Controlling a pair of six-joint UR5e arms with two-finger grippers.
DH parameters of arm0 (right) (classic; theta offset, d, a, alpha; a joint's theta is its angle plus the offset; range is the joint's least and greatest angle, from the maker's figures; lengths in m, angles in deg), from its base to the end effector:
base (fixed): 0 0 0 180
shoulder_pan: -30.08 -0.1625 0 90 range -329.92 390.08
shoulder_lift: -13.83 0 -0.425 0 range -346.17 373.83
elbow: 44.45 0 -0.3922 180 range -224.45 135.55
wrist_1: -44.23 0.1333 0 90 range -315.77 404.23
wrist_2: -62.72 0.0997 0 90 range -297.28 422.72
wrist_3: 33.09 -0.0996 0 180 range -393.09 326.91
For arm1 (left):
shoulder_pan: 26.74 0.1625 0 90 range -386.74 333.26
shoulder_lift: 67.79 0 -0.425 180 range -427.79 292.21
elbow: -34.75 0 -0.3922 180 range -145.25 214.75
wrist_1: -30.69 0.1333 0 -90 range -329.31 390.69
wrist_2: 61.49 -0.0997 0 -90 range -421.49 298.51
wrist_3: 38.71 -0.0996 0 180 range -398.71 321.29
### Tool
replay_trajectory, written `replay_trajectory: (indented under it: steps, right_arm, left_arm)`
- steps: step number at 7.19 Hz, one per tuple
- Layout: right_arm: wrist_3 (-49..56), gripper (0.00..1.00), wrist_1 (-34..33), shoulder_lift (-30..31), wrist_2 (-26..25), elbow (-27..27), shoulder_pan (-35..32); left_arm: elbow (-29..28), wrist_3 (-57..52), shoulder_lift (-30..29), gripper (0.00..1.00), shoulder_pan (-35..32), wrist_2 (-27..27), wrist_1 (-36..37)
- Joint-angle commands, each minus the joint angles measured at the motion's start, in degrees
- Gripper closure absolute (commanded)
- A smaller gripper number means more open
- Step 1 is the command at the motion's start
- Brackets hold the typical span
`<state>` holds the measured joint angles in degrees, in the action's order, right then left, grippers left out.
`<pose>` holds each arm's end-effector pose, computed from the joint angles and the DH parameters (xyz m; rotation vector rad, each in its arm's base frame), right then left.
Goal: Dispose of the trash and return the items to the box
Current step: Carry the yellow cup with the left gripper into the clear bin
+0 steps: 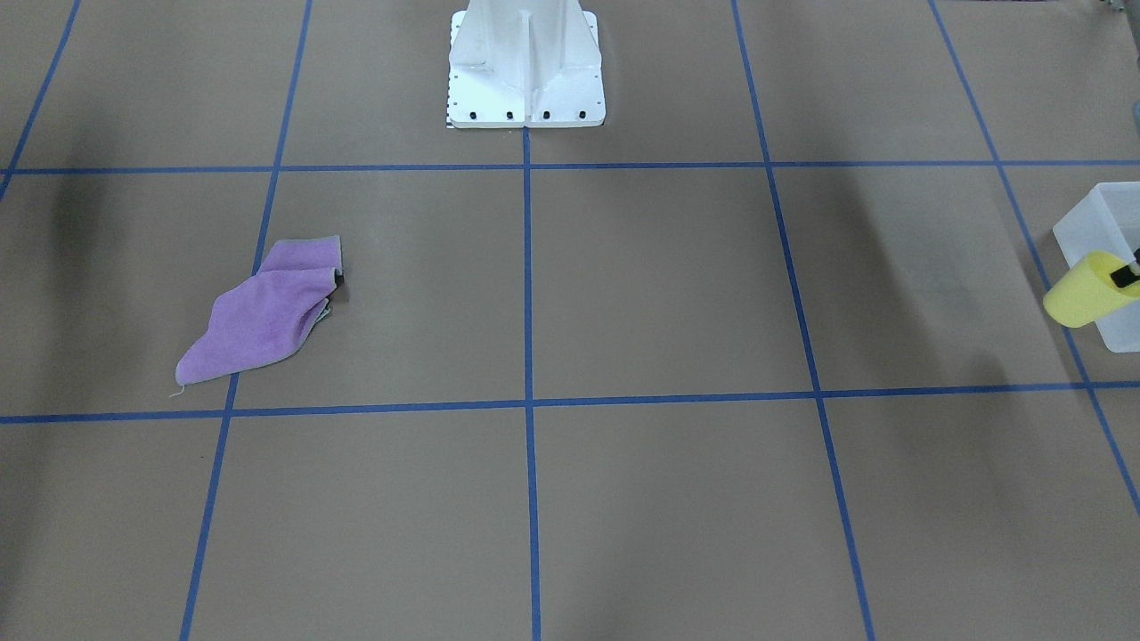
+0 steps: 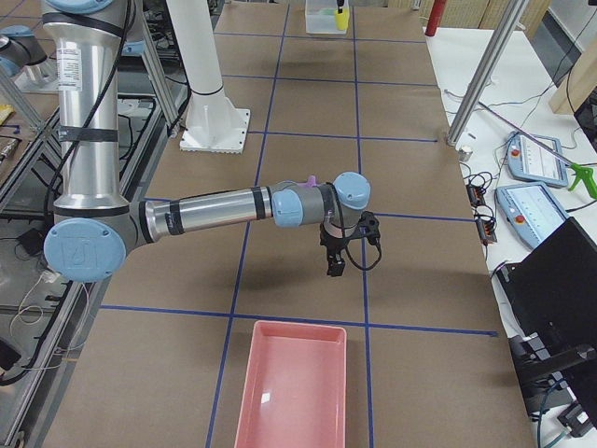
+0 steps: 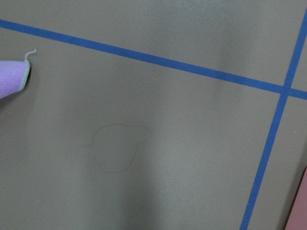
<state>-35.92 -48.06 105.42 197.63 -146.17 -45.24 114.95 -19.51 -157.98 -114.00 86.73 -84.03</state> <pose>-0.0614 -0.4829 0.5746 0.0091 -0.7953 -0.2495 -0.0248 -0.4998 0.6776 0.0440 1.0373 -0.1271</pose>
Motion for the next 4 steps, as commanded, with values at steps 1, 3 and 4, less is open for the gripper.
replay_trajectory:
  steps: [1,3,4]
  right_arm:
    - [-0.07,0.00,0.00,-0.01,0.00,0.03,0.00]
    - [-0.07,0.00,0.09,-0.10,0.00,0.29,0.00]
    - [-0.07,0.00,0.09,-0.10,-0.09,0.38,0.09]
  left_arm:
    - [-0.04,-22.71,-0.25,1.00,-9.81,-4.14,14.02]
    - [-0.39,-34.28,-0.25,1.00,-14.85,-11.95,17.32]
    - [-3.00,-37.54,-0.34,1.00,-15.56,-14.95,17.15]
